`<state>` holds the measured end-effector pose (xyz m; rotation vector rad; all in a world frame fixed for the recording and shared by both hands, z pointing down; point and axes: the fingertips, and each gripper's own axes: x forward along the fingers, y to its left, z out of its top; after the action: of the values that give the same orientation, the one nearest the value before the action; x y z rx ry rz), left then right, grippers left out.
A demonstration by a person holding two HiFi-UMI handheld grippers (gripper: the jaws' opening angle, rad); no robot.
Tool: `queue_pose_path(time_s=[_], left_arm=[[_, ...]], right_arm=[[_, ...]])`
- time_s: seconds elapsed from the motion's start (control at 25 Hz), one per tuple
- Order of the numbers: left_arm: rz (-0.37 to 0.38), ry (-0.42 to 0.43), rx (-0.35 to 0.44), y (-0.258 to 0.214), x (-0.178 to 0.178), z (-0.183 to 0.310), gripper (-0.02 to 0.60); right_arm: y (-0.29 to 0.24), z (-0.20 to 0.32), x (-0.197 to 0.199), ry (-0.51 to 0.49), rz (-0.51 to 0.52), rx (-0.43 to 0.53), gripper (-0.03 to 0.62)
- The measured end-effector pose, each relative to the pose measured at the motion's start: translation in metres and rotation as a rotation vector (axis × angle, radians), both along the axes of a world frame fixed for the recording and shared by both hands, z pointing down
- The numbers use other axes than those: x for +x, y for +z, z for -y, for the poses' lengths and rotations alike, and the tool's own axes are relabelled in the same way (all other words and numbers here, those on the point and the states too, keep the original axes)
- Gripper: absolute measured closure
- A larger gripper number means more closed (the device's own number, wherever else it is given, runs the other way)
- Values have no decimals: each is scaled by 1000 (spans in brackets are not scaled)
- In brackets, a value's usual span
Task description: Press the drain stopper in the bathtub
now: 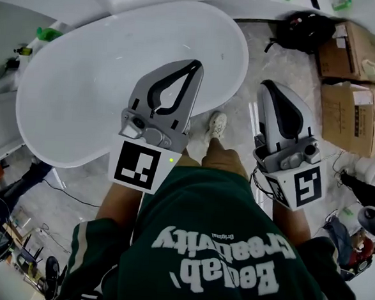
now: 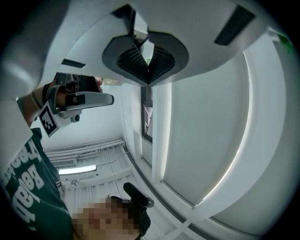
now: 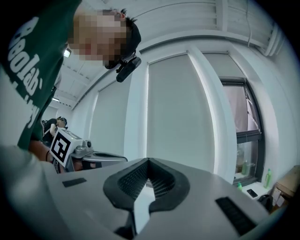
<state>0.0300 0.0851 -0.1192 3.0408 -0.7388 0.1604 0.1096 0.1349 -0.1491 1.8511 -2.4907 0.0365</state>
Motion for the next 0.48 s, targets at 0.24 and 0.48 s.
queue_pose_path(time_s=[0.24,0.48], left_arm=[[27,-65,20,-1,23,-1,575],[106,-177,68,16,33,5,576]], right_arm=[[-1,15,19,-98,40,14,585],[38,22,43,-197,49,-13,585]])
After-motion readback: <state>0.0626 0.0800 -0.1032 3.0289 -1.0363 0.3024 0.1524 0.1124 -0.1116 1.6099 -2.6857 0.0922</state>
